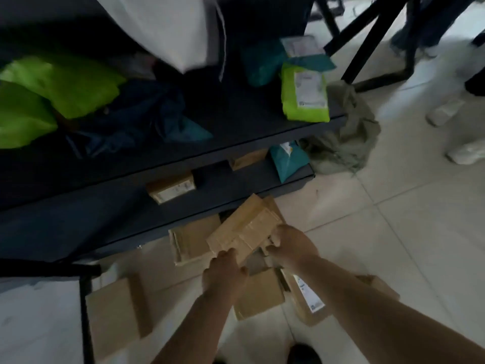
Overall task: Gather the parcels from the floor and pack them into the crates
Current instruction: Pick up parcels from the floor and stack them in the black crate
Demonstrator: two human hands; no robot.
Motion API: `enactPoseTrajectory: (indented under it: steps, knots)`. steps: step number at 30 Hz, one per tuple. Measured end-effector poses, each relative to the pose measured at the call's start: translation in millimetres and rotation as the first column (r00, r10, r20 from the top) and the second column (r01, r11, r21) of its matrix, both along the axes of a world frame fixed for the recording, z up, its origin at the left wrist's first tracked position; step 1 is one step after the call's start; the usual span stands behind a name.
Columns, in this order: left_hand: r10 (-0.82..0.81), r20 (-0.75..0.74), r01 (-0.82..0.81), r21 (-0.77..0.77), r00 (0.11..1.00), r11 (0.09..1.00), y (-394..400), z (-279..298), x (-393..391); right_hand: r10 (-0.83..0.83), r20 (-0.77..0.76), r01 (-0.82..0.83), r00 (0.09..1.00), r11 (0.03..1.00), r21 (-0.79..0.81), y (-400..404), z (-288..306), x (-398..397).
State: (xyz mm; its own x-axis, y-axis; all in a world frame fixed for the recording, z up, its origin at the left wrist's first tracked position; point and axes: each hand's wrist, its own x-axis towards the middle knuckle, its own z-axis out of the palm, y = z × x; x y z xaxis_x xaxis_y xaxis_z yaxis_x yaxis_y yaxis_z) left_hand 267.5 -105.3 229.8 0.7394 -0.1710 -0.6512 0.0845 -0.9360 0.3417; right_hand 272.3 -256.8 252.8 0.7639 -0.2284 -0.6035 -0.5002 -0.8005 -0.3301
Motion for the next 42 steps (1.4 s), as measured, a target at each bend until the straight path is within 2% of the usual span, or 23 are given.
enactPoseTrajectory:
  steps: [4, 7, 9, 11, 13, 16, 19, 20, 22, 23, 25, 26, 27, 28, 30, 32, 33, 34, 37, 38, 40, 42]
  knots:
    - [0.056, -0.075, -0.057, -0.012, 0.996, 0.998, -15.2, -89.8, 11.1, -0.110, 0.059, 0.104, 0.992, 0.990, 0.095, -12.8, -98.6, 42.4]
    - [0.115, -0.105, -0.116, -0.001, 0.988, 0.993, -24.7, -145.9, 27.0, -0.113, 0.104, 0.107, 0.988, 0.992, 0.062, -29.0, -160.2, 73.4]
    - [0.237, -0.118, -0.241, -0.026, 0.964, 0.970, -30.8, -174.4, 35.7, -0.188, 0.056, 0.186, 0.981, 0.982, 0.038, -44.9, -194.3, 84.6]
    - [0.373, -0.078, -0.377, -0.039, 0.925, 0.926, -34.2, -191.4, 40.1, -0.355, -0.005, 0.351, 0.935, 0.923, 0.156, -56.9, -213.6, 80.2]
    - [0.436, -0.022, -0.437, 0.002, 0.899, 0.900, -33.7, -204.2, 36.1, -0.472, -0.028, 0.458, 0.881, 0.837, 0.300, -61.5, -230.1, 64.0]
    - [0.487, -0.039, -0.488, -0.033, 0.872, 0.872, -27.8, -212.7, 14.4, -0.589, -0.029, 0.533, 0.808, 0.709, 0.462, -56.6, -238.8, 33.9]
    - [0.548, -0.118, -0.561, -0.188, 0.828, 0.806, -15.0, -208.1, -3.5, -0.623, -0.007, 0.533, 0.782, 0.664, 0.524, -39.8, -228.9, 16.7]
    - [0.559, -0.124, -0.572, -0.228, 0.820, 0.788, -9.3, -206.6, -5.9, -0.599, -0.038, 0.520, 0.800, 0.660, 0.542, -32.1, -223.1, 13.5]
    - [0.674, -0.176, -0.693, -0.282, 0.717, 0.663, -0.2, -195.3, -4.4, -0.479, -0.030, 0.414, 0.877, 0.723, 0.553, -14.0, -208.5, 9.4]
    - [0.713, -0.234, -0.746, -0.316, 0.661, 0.587, 4.9, -187.8, -2.5, -0.414, 0.044, 0.331, 0.909, 0.783, 0.527, -3.4, -199.4, 9.5]
    - [0.758, -0.404, -0.837, -0.433, 0.513, 0.335, 16.0, -166.1, 3.7, -0.268, 0.319, 0.124, 0.909, 0.905, 0.408, 15.9, -182.6, 11.1]
    - [0.775, -0.469, -0.868, -0.456, 0.423, 0.198, 23.8, -157.4, 6.3, -0.139, 0.478, -0.011, 0.867, 0.955, 0.296, 24.1, -176.4, 11.8]
    - [0.780, -0.512, -0.878, -0.468, 0.360, 0.099, 32.4, -150.8, 9.1, 0.024, 0.616, -0.141, 0.787, 0.980, 0.143, 31.2, -173.3, 12.1]
    - [0.781, -0.536, -0.882, -0.469, 0.320, 0.040, 40.5, -148.8, 9.4, 0.170, 0.704, -0.228, 0.690, 0.974, -0.012, 37.3, -172.6, 11.2]
    - [0.778, -0.583, -0.901, -0.431, 0.235, -0.051, 54.8, -151.6, 6.5, 0.369, 0.746, -0.330, 0.554, 0.920, -0.211, 47.5, -177.6, 4.1]
    - [0.785, -0.609, -0.925, -0.354, 0.112, -0.142, 63.4, -156.8, -1.0, 0.536, 0.710, -0.454, 0.456, 0.827, -0.333, 56.2, -191.7, -15.4]
    - [0.783, -0.615, -0.930, -0.333, 0.091, -0.154, 65.9, -161.7, -6.6, 0.588, 0.678, -0.500, 0.441, 0.788, -0.359, 58.7, -199.4, -27.8]
    - [0.780, -0.615, -0.939, -0.325, 0.117, -0.115, 66.5, -165.6, -13.4, 0.609, 0.640, -0.521, 0.468, 0.775, -0.357, 60.0, -205.7, -40.3]
    - [0.739, -0.628, -0.954, -0.292, 0.244, 0.067, 66.3, -179.9, -34.1, 0.544, 0.498, -0.520, 0.675, 0.830, -0.201, 62.9, -215.1, -66.6]
    - [0.723, -0.636, -0.955, -0.274, 0.269, 0.114, 66.2, -184.6, -40.5, 0.537, 0.462, -0.532, 0.706, 0.833, -0.155, 63.4, -217.3, -71.7]
    - [0.718, -0.620, -0.944, -0.279, 0.316, 0.175, 66.7, -194.0, -51.7, 0.568, 0.420, -0.577, 0.708, 0.808, -0.120, 63.8, -221.8, -79.0]
    - [0.725, -0.601, -0.934, -0.312, 0.337, 0.175, 66.6, -200.1, -58.0, 0.596, 0.381, -0.604, 0.706, 0.789, -0.114, 64.1, -224.7, -81.0]
